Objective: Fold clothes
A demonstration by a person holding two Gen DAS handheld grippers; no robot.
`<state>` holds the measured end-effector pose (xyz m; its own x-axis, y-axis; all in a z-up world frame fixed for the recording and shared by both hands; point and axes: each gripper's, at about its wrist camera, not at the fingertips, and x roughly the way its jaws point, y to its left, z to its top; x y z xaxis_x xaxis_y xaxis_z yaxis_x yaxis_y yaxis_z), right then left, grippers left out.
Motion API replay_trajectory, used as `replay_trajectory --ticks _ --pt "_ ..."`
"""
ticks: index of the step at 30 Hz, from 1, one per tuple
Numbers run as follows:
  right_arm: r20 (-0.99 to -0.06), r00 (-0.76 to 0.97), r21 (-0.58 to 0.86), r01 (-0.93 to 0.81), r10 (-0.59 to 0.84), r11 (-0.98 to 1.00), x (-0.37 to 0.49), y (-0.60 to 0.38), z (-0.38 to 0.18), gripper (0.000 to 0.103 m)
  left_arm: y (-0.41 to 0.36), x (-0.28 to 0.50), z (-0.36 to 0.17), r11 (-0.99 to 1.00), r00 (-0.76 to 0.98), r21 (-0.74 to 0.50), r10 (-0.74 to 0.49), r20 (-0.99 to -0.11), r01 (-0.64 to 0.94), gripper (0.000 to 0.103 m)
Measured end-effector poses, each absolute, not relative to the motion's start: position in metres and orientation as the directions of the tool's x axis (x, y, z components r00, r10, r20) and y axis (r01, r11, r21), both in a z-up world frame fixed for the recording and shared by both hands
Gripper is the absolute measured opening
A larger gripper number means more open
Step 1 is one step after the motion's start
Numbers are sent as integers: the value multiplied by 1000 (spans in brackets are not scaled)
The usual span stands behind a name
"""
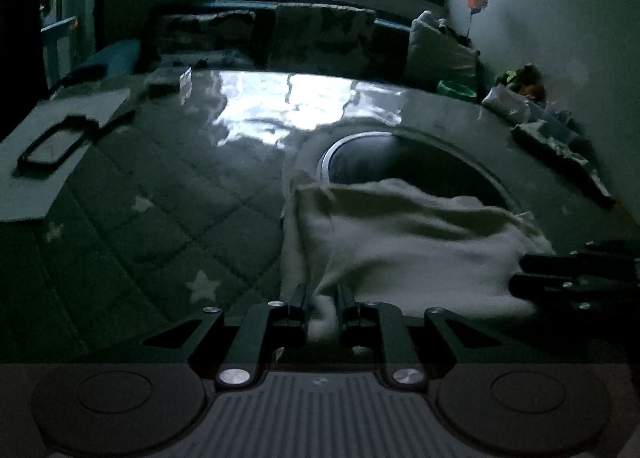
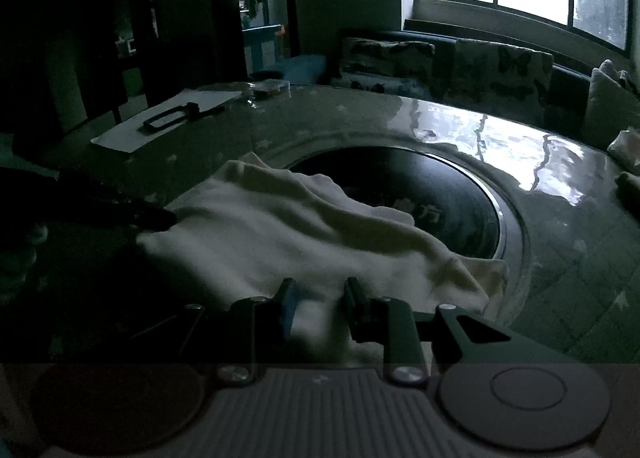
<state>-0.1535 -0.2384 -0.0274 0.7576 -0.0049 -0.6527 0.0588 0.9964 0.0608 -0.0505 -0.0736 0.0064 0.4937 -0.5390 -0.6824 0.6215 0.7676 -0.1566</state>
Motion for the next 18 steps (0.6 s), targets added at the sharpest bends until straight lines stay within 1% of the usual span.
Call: replay_trajectory --ticks 5,8,12,18 --pt "-635 773 49 56 -12 997 -152 -240 -17 24 -88 -53 24 741 510 -148 -578 -637 655 17" --pt "-636 771 49 80 -30 996 -144 -246 -19 24 -103 -47 19 737 507 -130 -571 -646 663 17" --pt "-658 752 59 103 -39 993 -136 -253 -31 25 -117 -38 2 745 491 -105 -532 -690 659 17" --pt "-651 758 63 101 -36 993 -139 -252 -26 26 -114 -39 8 743 499 -105 -539 -679 661 17"
